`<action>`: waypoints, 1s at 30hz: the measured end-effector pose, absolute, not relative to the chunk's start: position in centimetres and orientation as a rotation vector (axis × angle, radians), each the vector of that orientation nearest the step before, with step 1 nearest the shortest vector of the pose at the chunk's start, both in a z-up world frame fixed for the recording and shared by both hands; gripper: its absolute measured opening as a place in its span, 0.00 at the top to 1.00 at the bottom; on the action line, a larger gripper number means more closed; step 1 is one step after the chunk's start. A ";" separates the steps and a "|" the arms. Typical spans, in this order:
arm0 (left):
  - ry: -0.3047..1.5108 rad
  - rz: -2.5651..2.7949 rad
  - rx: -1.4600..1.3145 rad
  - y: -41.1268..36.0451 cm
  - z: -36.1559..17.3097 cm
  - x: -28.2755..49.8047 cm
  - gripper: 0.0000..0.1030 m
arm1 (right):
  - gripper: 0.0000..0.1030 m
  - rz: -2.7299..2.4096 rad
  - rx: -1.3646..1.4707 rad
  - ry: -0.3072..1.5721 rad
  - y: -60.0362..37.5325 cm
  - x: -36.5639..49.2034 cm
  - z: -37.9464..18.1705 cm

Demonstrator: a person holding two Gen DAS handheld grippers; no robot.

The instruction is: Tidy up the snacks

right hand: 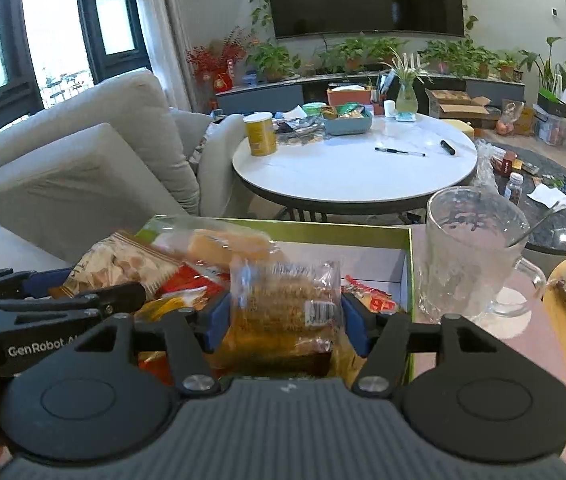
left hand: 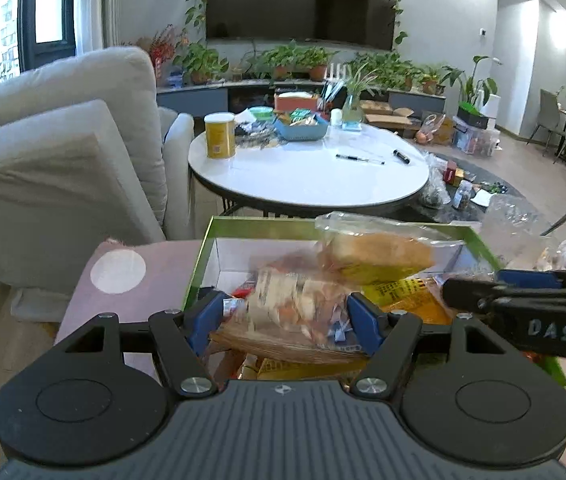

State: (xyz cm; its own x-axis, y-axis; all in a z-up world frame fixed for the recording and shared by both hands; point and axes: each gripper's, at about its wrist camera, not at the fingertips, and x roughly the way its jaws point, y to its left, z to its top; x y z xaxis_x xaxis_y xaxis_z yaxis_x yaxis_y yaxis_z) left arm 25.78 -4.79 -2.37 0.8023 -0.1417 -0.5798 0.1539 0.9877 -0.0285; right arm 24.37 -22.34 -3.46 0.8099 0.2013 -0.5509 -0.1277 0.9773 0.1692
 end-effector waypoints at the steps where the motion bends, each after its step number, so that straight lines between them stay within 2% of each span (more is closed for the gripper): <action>1: 0.627 -0.154 0.011 -4.8 -2.6 25.8 0.36 | 0.32 0.171 0.141 0.595 -22.6 24.2 -3.5; 9: 0.607 -0.134 0.012 -4.7 -2.6 23.7 0.17 | 0.32 0.171 0.167 0.545 -23.0 21.2 -2.4; 30: 0.459 -0.073 0.055 -4.1 1.5 13.2 0.00 | 0.32 0.208 0.178 0.495 -21.6 13.4 0.8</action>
